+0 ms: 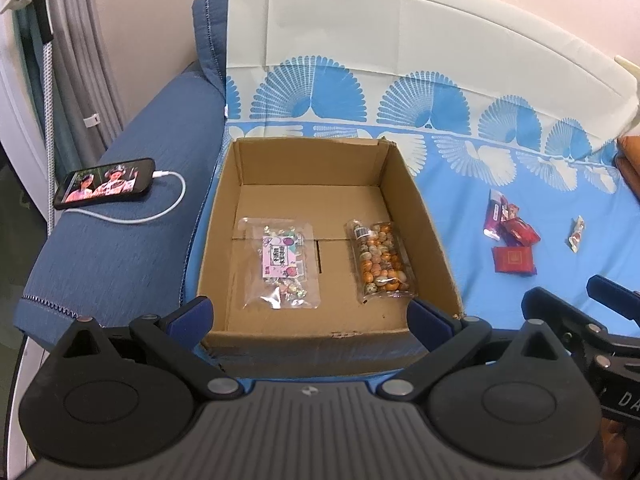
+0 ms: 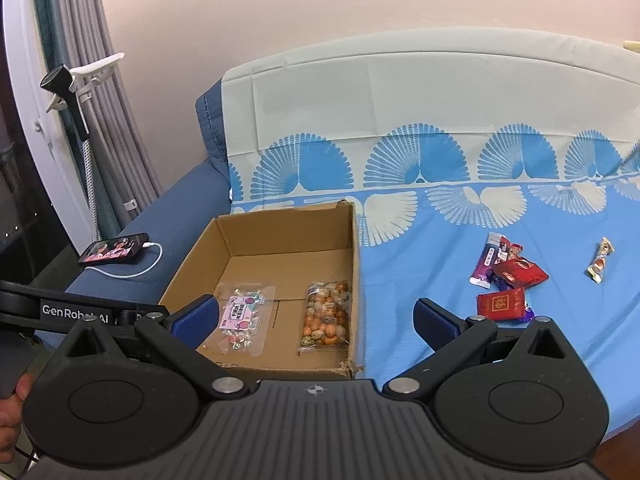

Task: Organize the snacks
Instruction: 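Move both tools toward the red packets and yellow bar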

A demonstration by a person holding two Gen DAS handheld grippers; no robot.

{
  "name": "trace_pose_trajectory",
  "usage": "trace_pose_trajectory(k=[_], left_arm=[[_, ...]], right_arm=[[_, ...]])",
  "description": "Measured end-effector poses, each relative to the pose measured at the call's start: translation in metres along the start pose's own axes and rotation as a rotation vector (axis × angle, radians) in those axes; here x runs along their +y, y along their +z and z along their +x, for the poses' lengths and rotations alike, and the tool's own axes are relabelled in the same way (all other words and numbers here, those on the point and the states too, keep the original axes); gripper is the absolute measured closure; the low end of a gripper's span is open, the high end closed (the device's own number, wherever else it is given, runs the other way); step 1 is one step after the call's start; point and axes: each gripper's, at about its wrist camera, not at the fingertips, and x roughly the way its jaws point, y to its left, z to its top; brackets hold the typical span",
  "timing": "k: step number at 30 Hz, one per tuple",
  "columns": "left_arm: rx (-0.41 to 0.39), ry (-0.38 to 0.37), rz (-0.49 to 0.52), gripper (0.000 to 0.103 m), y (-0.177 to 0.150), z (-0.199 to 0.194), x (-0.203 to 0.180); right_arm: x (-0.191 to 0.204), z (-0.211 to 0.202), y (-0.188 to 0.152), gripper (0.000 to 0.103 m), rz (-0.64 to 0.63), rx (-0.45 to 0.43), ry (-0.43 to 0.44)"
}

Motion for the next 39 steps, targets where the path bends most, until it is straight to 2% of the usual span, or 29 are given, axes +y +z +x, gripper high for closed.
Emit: trace_pose_trajectory(k=[10, 18, 24, 31, 34, 39], left_arm=[[0.022, -0.015, 0.077, 0.000, 0.018, 0.015, -0.042], [0.091, -0.066, 0.104, 0.000, 0.039, 0.047, -0.090], [0.107, -0.096, 0.159, 0.000, 0.060, 0.079, -0.140], [0.124, -0.115, 0.251, 0.000, 0.094, 0.138, -0.213], [0.128, -0.149, 0.294, 0.000, 0.106, 0.168, -0.246], [0.233, -0.304, 0.378, 0.000, 0.123, 0.238, -0.311]], right_arm=[[-0.041, 0.002, 0.003, 0.000, 0.061, -0.027, -0.051], [-0.108, 0.000, 0.004, 0.000, 0.136, -0.043, -0.163], [-0.171, 0.002, 0.004, 0.000, 0.210, -0.054, -0.269], [-0.252, 0.018, -0.002, 0.000, 0.316, -0.035, -0.393], [-0.284, 0.030, -0.005, 0.000, 0.353, -0.023, -0.434], [-0.339, 0.056, -0.011, 0.000, 0.417, 0.031, -0.506]])
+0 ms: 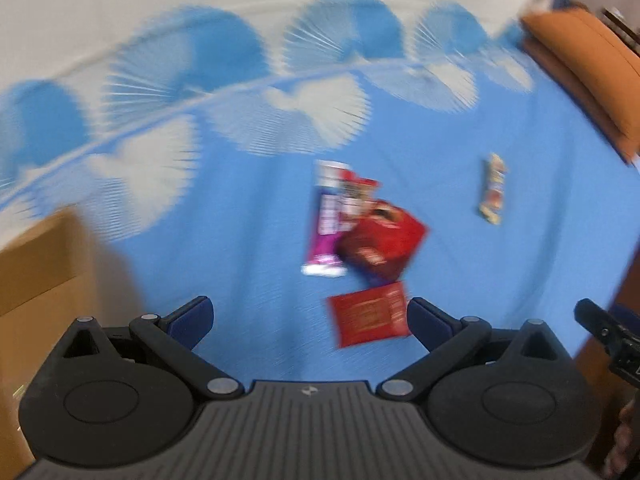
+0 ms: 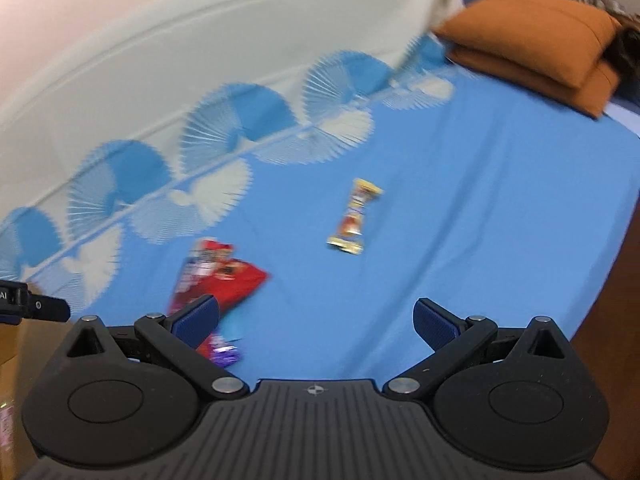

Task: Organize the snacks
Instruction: 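Move both tools toward the red packets and yellow bar, then close the left gripper on the red packets while the right gripper grasps the yellow bar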

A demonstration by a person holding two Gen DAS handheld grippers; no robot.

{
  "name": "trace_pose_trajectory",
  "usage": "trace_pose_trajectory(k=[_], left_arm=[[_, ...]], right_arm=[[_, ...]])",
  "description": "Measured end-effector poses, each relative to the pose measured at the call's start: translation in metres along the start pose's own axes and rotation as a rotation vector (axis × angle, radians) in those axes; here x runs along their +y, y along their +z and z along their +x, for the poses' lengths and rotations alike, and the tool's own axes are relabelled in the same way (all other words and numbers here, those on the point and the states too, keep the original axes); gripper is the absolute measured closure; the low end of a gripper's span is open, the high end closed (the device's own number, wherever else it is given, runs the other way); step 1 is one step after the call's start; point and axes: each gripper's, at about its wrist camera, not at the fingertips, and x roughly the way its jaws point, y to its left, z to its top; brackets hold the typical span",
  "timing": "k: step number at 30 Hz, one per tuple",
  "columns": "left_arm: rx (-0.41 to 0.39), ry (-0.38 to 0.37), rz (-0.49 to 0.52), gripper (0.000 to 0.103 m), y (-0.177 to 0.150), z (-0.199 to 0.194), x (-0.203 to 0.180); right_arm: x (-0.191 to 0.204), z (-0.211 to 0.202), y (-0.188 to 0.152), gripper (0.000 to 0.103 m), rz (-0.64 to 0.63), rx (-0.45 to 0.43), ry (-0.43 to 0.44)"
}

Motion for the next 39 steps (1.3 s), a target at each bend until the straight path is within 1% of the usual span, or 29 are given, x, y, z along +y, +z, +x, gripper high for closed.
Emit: trace_pose_trajectory(k=[3, 6, 9, 14, 16, 18, 20, 23, 24, 25, 26, 27, 28, 29, 30, 31, 32, 33, 36, 37, 39], left_arm=[[0.061, -0.049, 0.045, 0.000, 0.028, 0.047, -0.021], [0.113, -0.045, 0.109, 0.000, 0.046, 0.089, -0.047], [0.169, -0.053, 0.160, 0.000, 0.057, 0.126, -0.069], [0.232, -0.022, 0.252, 0.000, 0.065, 0.169, -0.094], [0.243, -0.007, 0.263, 0.000, 0.068, 0.181, -0.098], [0.252, -0.009, 0.248, 0.000, 0.075, 0.191, -0.097], [0.265, -0.007, 0.226, 0.000, 0.082, 0.200, -0.093], [0.295, 0.009, 0.210, 0.000, 0.088, 0.211, -0.088], [0.295, 0.002, 0.211, 0.003, 0.088, 0.211, -0.087], [0.286, -0.009, 0.214, 0.015, 0.089, 0.209, -0.085], [0.278, -0.026, 0.215, 0.020, 0.089, 0.205, -0.083], [0.265, -0.027, 0.205, 0.031, 0.091, 0.201, -0.080], [0.251, -0.030, 0.178, 0.044, 0.093, 0.195, -0.075], [0.244, -0.037, 0.152, 0.052, 0.094, 0.190, -0.070], [0.239, -0.048, 0.118, 0.070, 0.097, 0.184, -0.062], [0.236, -0.067, 0.081, 0.084, 0.099, 0.178, -0.054], [0.228, -0.083, 0.045, 0.092, 0.100, 0.173, -0.045], [0.220, -0.077, 0.029, 0.103, 0.099, 0.168, -0.038], [0.214, -0.087, 0.010, 0.103, 0.094, 0.160, -0.029], [0.213, -0.107, 0.003, 0.103, 0.091, 0.157, -0.031], [0.220, -0.174, -0.024, 0.103, 0.084, 0.151, -0.033]], right_arm=[[-0.021, 0.024, 0.007, 0.000, 0.023, 0.018, -0.043], [-0.036, 0.054, 0.017, 0.000, 0.026, 0.043, -0.062], [-0.046, 0.091, 0.029, 0.000, 0.037, 0.073, -0.060], [-0.056, 0.159, 0.056, 0.000, 0.077, 0.113, -0.052], [-0.055, 0.185, 0.065, 0.000, 0.088, 0.123, -0.052], [-0.053, 0.208, 0.073, 0.000, 0.085, 0.140, -0.054], [-0.046, 0.229, 0.076, 0.000, 0.055, 0.141, -0.064], [-0.041, 0.256, 0.077, 0.000, 0.011, 0.167, -0.092], [-0.041, 0.261, 0.077, 0.000, 0.007, 0.171, -0.105], [-0.040, 0.263, 0.076, 0.000, -0.009, 0.154, -0.116], [-0.038, 0.264, 0.075, 0.001, -0.030, 0.141, -0.116], [-0.036, 0.264, 0.074, 0.010, -0.058, 0.140, -0.115], [-0.034, 0.263, 0.072, 0.032, -0.095, 0.129, -0.124], [-0.032, 0.261, 0.071, 0.045, -0.139, 0.110, -0.137], [-0.032, 0.257, 0.070, 0.076, -0.159, 0.092, -0.128], [-0.035, 0.254, 0.071, 0.076, -0.138, 0.091, -0.117], [-0.039, 0.250, 0.071, 0.076, -0.097, 0.097, -0.116], [-0.043, 0.246, 0.070, 0.076, -0.066, 0.097, -0.111], [-0.044, 0.236, 0.064, 0.076, -0.057, 0.104, -0.112], [-0.044, 0.234, 0.062, 0.076, -0.056, 0.107, -0.109], [-0.043, 0.228, 0.058, 0.076, -0.047, 0.118, -0.098]])
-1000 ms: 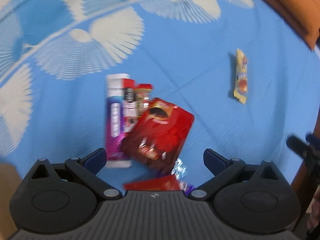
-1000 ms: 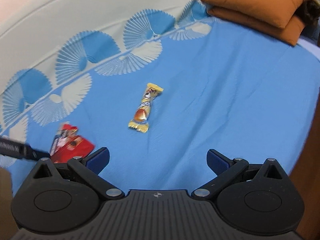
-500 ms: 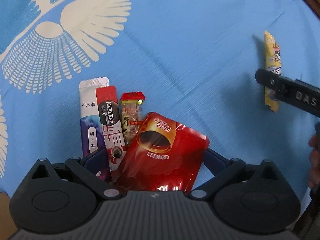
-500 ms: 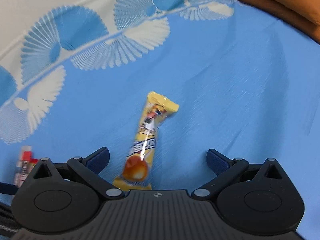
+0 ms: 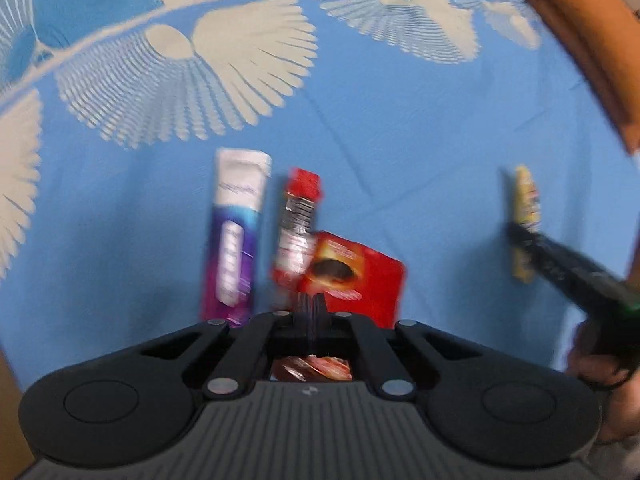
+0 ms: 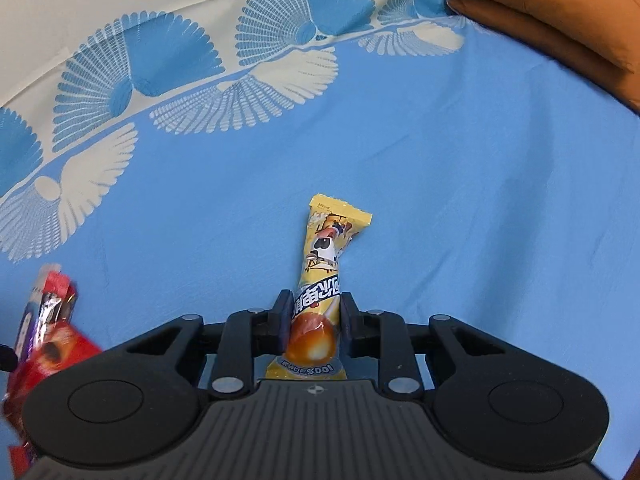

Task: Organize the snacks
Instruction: 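Close the left gripper on the red packets while the right gripper grasps the yellow bar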

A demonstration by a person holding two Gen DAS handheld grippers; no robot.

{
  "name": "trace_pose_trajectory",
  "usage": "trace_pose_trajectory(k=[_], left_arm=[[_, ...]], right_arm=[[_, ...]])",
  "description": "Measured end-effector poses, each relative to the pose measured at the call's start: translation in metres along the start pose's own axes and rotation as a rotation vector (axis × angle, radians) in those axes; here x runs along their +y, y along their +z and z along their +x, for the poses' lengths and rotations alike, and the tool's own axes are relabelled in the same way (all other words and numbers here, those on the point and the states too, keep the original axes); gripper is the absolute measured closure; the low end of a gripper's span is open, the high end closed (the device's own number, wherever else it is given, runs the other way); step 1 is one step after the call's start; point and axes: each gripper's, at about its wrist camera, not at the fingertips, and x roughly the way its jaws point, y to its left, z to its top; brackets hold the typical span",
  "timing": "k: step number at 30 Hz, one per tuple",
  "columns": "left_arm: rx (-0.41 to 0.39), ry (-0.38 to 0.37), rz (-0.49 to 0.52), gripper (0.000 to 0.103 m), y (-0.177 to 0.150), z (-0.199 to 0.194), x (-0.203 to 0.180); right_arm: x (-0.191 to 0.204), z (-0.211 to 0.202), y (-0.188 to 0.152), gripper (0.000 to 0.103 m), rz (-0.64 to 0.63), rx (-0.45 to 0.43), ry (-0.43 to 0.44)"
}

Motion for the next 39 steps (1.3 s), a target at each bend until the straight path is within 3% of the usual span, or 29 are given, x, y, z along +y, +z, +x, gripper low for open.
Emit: trace_pose_trajectory(k=[2, 5, 6, 7, 9, 10, 17, 20, 24, 27, 28, 29, 30, 33, 39], left_arm=[[0.013, -0.044, -0.012, 0.103, -0.006, 0.003, -0.007], [0.009, -0.015, 0.018, 0.099, -0.008, 0.008, -0.022], [0.010, -0.015, 0.033, 0.086, -0.007, 0.012, -0.025], [0.016, -0.009, 0.040, 0.066, -0.005, 0.015, -0.029], [0.018, -0.021, 0.052, 0.042, -0.006, 0.022, -0.035], [0.011, -0.011, 0.065, 0.036, -0.004, 0.026, -0.038], [-0.021, 0.113, 0.121, 0.034, -0.005, 0.027, -0.048], [-0.020, 0.176, 0.178, 0.027, -0.010, 0.031, -0.048], [0.009, 0.190, 0.270, 0.016, -0.017, 0.042, -0.065], [0.021, 0.228, 0.365, 0.017, -0.021, 0.051, -0.082], [0.018, 0.248, 0.376, 0.024, -0.021, 0.054, -0.084], [0.007, 0.249, 0.352, 0.031, -0.019, 0.052, -0.081], [-0.001, 0.231, 0.295, 0.048, -0.014, 0.048, -0.073], [-0.028, 0.091, 0.107, 0.076, -0.001, 0.026, -0.044], [-0.102, 0.028, -0.014, 0.096, 0.008, -0.007, -0.015]], right_arm=[[-0.001, -0.005, -0.005, 0.076, 0.008, 0.004, 0.003], [-0.003, -0.010, -0.009, 0.076, 0.022, 0.001, -0.001], [-0.004, -0.012, -0.010, 0.076, 0.022, 0.000, -0.008], [-0.005, -0.012, -0.011, 0.076, 0.022, 0.000, -0.011], [-0.008, -0.012, -0.013, 0.076, 0.027, 0.007, -0.008], [-0.009, -0.011, -0.013, 0.076, 0.027, 0.007, -0.007], [-0.013, -0.012, -0.015, 0.076, 0.043, -0.005, 0.014], [-0.016, -0.012, -0.016, 0.076, 0.055, -0.019, 0.023], [-0.017, -0.012, -0.019, 0.076, 0.047, -0.033, 0.031], [-0.018, -0.012, -0.021, 0.076, 0.046, -0.042, 0.034], [-0.018, -0.012, -0.021, 0.076, 0.042, -0.043, 0.033], [-0.017, -0.012, -0.021, 0.076, 0.038, -0.045, 0.032], [-0.016, -0.013, -0.022, 0.076, 0.036, -0.046, 0.031], [-0.017, -0.014, -0.023, 0.076, 0.046, -0.051, 0.038], [-0.022, -0.018, -0.024, 0.076, 0.091, -0.063, 0.039]])
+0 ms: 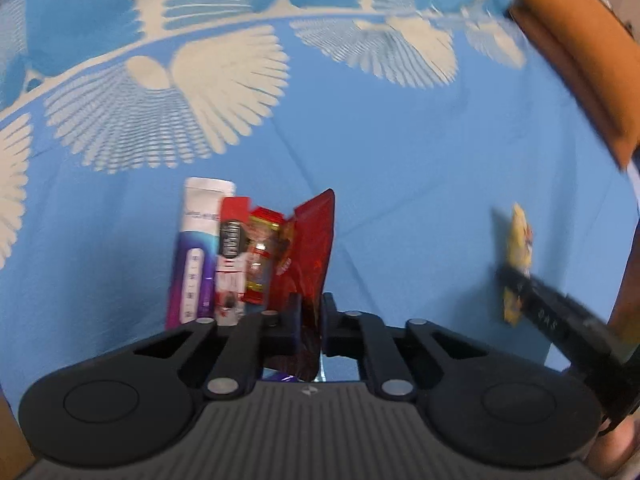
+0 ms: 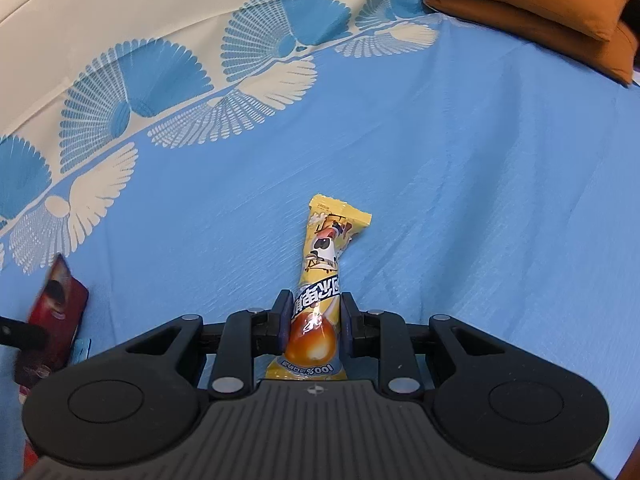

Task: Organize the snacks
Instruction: 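Close the left gripper on the red packets while the right gripper grasps the yellow bar, then lift the red packets and yellow bar and carry both over the cardboard box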

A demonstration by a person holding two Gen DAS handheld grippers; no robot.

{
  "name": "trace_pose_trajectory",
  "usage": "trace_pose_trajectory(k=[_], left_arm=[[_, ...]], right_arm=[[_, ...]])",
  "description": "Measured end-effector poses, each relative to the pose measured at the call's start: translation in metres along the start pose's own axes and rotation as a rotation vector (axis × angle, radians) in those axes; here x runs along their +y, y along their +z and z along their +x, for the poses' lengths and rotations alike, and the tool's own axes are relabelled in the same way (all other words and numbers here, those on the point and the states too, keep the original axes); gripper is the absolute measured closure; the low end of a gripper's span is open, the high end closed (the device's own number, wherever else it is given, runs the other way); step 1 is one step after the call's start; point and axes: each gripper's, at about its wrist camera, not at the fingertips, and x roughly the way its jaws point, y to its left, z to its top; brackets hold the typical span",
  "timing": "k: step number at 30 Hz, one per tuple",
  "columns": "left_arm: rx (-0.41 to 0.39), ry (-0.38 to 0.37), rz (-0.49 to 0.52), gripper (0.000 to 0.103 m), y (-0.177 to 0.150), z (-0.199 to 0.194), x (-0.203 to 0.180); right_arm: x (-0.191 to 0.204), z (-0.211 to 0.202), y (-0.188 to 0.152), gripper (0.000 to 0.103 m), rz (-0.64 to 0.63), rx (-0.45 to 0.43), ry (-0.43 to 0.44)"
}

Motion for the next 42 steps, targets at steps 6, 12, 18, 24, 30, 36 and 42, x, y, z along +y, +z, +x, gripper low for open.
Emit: trace_pose_trajectory(k=[6, 12, 18, 24, 30, 36, 42], left_arm=[[-0.039, -0.075, -0.078, 0.097, -0.006, -0.029, 0.022], [-0.089, -0.138, -0.132, 0.098, -0.022, -0.075, 0.028], [-0.129, -0.144, -0.153, 0.098, -0.039, -0.113, 0.038], [-0.170, -0.156, -0.190, 0.098, -0.062, -0.160, 0.053], [-0.237, -0.167, -0.200, 0.098, -0.097, -0.225, 0.071], [-0.303, -0.163, -0.231, 0.098, -0.141, -0.285, 0.099], [-0.335, -0.164, -0.286, 0.098, -0.194, -0.328, 0.135]], right_arm=[[-0.009, -0.018, 0.002, 0.076, 0.044, -0.021, 0.039], [-0.011, -0.044, 0.000, 0.076, 0.115, -0.033, 0.090], [0.005, -0.074, -0.007, 0.076, 0.134, -0.034, 0.150], [0.023, -0.109, -0.015, 0.076, 0.145, -0.023, 0.209], [0.052, -0.158, -0.024, 0.076, 0.091, -0.035, 0.264], [0.096, -0.210, -0.043, 0.076, -0.004, -0.052, 0.326], [0.147, -0.254, -0.069, 0.076, -0.081, -0.010, 0.419]])
